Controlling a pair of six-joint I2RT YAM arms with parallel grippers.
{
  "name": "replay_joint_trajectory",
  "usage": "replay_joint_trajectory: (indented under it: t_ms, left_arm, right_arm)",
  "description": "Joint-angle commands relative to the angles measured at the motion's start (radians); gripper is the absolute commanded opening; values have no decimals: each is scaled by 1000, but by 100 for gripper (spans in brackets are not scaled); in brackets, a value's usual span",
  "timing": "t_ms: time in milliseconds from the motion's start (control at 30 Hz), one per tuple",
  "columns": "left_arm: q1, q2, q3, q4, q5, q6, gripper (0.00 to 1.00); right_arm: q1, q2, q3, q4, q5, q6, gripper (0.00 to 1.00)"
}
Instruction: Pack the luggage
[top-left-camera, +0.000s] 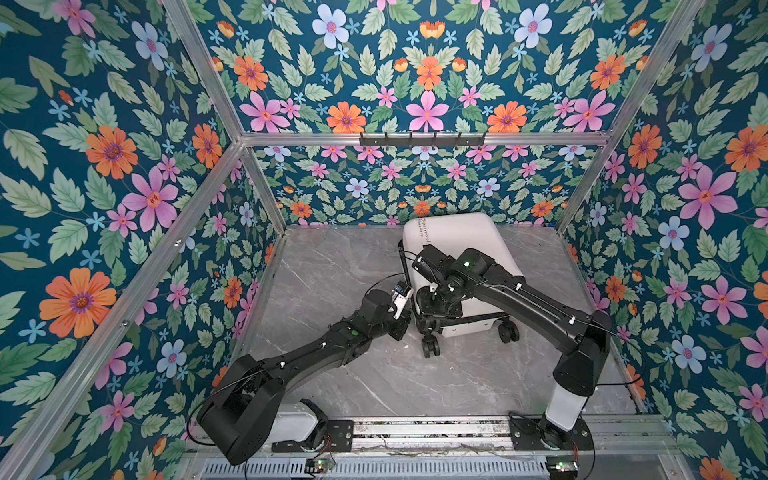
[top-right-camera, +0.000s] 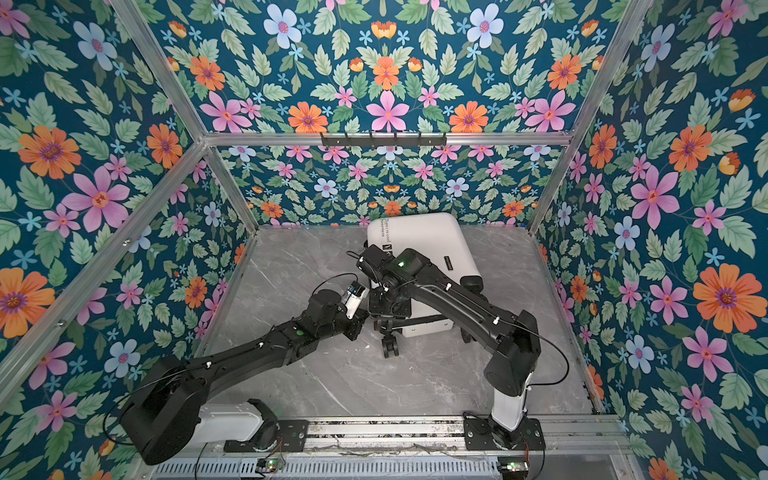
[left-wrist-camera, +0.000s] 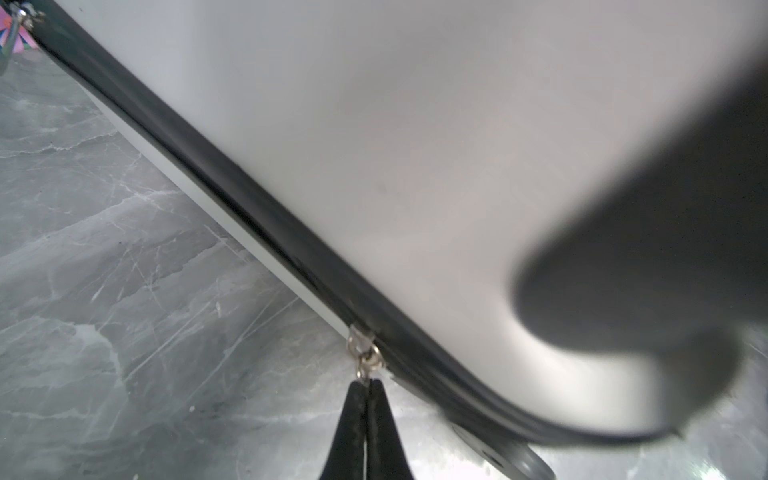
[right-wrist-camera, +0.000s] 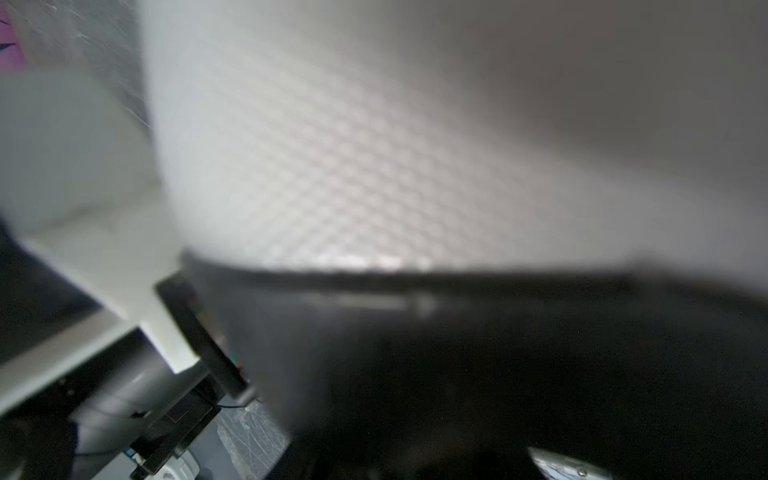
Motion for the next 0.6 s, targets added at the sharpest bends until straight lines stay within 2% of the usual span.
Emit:
replay_joint_trajectory:
  t_ms: [0,300,567]
  left_arm:
    - [-18,-25,-4,-21,35,6,0]
    - [-75,-78,17,-45,40,-36,0]
    - [-120,-69,13,58,9,-124,0]
  right_arm:
    - [-21,20,36,22,33,62,0]
    - [-34,120,157,29,9,84,0]
    - [-43,148,169,63,4,133,0]
